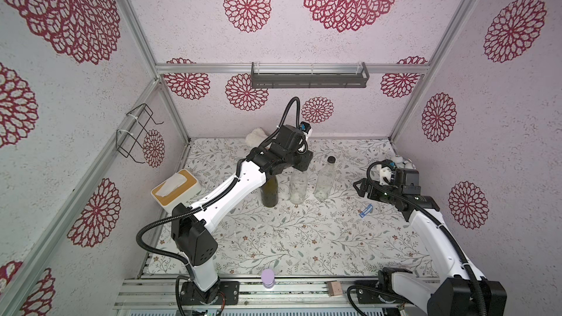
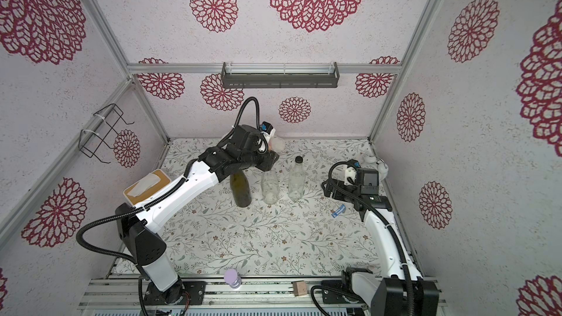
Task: Remove the label from the bottle
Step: Move the bottle to the center of the board.
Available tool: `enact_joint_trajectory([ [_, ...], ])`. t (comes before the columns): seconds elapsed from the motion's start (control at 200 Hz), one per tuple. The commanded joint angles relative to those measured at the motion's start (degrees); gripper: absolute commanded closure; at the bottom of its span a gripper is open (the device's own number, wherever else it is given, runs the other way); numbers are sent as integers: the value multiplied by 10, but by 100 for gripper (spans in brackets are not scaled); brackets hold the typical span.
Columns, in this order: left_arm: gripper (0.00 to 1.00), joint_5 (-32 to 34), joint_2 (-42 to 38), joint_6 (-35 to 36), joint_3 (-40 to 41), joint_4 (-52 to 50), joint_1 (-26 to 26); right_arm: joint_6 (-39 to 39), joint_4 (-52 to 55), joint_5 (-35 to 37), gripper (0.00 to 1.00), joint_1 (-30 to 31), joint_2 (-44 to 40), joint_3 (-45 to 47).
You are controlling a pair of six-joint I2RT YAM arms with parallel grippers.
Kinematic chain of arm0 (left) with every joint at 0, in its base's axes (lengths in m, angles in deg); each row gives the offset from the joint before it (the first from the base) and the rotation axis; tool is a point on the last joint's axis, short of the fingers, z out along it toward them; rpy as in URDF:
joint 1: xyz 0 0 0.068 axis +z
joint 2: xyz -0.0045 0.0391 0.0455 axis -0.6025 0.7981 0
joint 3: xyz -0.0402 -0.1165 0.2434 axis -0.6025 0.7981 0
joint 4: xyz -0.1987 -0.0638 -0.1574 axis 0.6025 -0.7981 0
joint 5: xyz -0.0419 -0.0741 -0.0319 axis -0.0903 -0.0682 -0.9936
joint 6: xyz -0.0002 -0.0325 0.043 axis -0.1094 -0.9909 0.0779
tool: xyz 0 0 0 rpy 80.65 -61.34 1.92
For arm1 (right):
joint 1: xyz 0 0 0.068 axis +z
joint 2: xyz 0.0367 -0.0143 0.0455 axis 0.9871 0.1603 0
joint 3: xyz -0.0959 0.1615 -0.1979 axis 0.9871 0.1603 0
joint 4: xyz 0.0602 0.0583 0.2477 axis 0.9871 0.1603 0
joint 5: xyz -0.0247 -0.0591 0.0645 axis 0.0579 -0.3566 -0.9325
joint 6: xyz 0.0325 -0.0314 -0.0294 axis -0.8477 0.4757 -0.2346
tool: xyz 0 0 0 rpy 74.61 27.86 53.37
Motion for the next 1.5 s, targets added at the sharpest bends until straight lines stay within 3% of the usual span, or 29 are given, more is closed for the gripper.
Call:
enact_joint_trajectory([
  [0.0, 46, -2, 8, 3, -10, 11, 4, 11, -7, 0, 6, 2, -13, 3],
  [0.465, 63, 5, 10, 5, -13, 7, 3, 18, -4, 0, 7, 3, -3, 0],
  [0.701, 49, 19, 2, 7, -2, 2, -6, 13, -1, -2, 7, 3, -13, 5],
  [0.811, 49, 23, -1, 5, 4, 4, -9, 15, 0, 0, 7, 3, -14, 6],
  [1.171, 66, 33, -11, 8, 19, 1, -12, 7, -11, -1, 7, 3, -8, 11],
  [1.496, 74, 27, -16, 8, 27, 2, -14, -12, -31, 2, 7, 3, 6, 3],
])
